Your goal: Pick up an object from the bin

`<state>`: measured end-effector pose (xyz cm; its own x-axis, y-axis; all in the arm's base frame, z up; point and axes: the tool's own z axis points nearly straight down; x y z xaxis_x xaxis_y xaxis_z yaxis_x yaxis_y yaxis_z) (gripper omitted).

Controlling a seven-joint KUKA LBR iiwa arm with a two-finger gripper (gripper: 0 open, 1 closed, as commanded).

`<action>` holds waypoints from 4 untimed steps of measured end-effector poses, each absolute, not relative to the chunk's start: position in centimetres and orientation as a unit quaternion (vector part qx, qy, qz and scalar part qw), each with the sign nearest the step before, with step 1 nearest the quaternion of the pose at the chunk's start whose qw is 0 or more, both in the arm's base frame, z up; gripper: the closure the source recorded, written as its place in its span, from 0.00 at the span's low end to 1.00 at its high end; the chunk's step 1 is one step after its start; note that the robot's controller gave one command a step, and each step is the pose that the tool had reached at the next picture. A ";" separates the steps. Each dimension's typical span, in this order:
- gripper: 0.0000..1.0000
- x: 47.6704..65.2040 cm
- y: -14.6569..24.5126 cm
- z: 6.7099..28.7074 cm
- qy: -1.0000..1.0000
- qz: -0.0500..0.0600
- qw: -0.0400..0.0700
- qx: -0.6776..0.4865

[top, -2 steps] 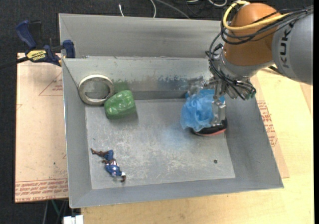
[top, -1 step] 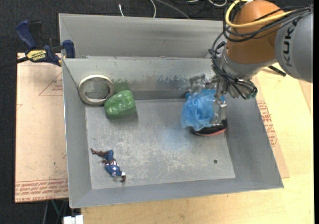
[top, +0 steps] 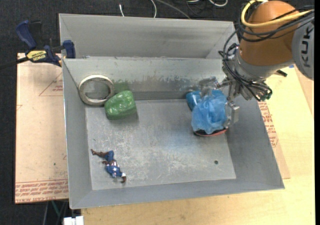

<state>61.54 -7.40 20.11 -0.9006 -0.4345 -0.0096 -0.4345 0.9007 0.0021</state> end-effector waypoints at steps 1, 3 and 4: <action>0.00 61.9 -6.5 17.6 0.983 0.002 0.009 -0.182; 0.00 60.7 -7.2 12.1 0.989 0.003 0.010 -0.149; 1.00 61.6 -9.3 8.7 0.928 0.003 0.010 -0.372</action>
Offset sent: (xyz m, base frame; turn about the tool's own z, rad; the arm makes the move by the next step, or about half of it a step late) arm -0.0064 0.0046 -0.0713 -0.0944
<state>61.61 -9.29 8.73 -0.7232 -0.6903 -0.0211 -0.6904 0.7234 -0.0018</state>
